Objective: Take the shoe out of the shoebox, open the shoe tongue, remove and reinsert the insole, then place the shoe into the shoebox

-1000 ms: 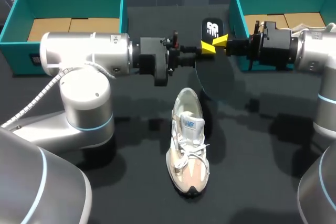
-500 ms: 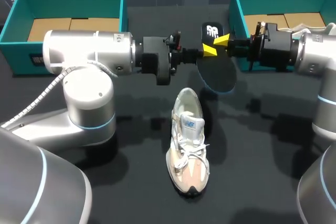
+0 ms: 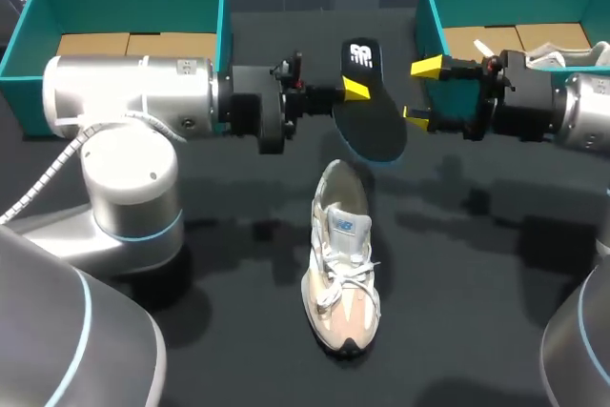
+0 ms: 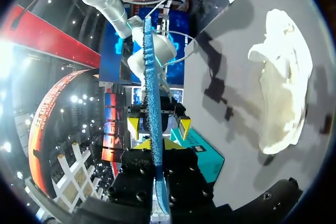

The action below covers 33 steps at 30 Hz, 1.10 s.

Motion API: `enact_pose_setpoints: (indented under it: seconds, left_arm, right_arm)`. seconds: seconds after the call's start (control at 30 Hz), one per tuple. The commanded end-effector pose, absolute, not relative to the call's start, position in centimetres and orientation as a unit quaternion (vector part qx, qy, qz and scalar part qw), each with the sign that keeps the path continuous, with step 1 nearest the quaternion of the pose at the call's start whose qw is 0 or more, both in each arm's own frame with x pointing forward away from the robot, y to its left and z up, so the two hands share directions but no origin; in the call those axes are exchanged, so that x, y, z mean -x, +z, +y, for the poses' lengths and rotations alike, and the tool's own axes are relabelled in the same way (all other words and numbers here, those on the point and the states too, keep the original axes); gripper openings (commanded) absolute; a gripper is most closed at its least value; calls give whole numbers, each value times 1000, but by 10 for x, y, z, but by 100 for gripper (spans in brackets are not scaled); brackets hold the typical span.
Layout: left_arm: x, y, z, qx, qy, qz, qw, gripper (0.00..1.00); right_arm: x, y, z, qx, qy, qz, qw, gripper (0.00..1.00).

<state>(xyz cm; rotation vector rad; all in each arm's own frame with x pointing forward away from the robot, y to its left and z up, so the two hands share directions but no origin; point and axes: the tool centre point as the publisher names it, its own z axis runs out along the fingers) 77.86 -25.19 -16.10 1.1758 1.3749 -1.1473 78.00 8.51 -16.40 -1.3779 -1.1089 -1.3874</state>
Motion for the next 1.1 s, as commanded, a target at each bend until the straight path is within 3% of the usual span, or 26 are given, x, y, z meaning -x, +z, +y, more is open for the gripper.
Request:
enact_pose_setpoints:
  seconds: [0.03,0.67,0.87,1.1]
  left_arm:
    - [-764,-162,-229,-467,-477,571,478,0]
    - [-758,-159,-216,-418,-504,590,472,0]
    - [-741,-150,-207,-351,-551,667,358,0]
    - [-735,-139,-181,-194,-666,712,112,0]
  right_arm:
    - [-776,-166,74,542,-548,-460,441,100]
    - [-774,-166,72,532,-552,-463,446,100]
    - [-774,-166,72,532,-552,-463,446,100]
    - [-774,-166,72,532,-552,-463,446,100]
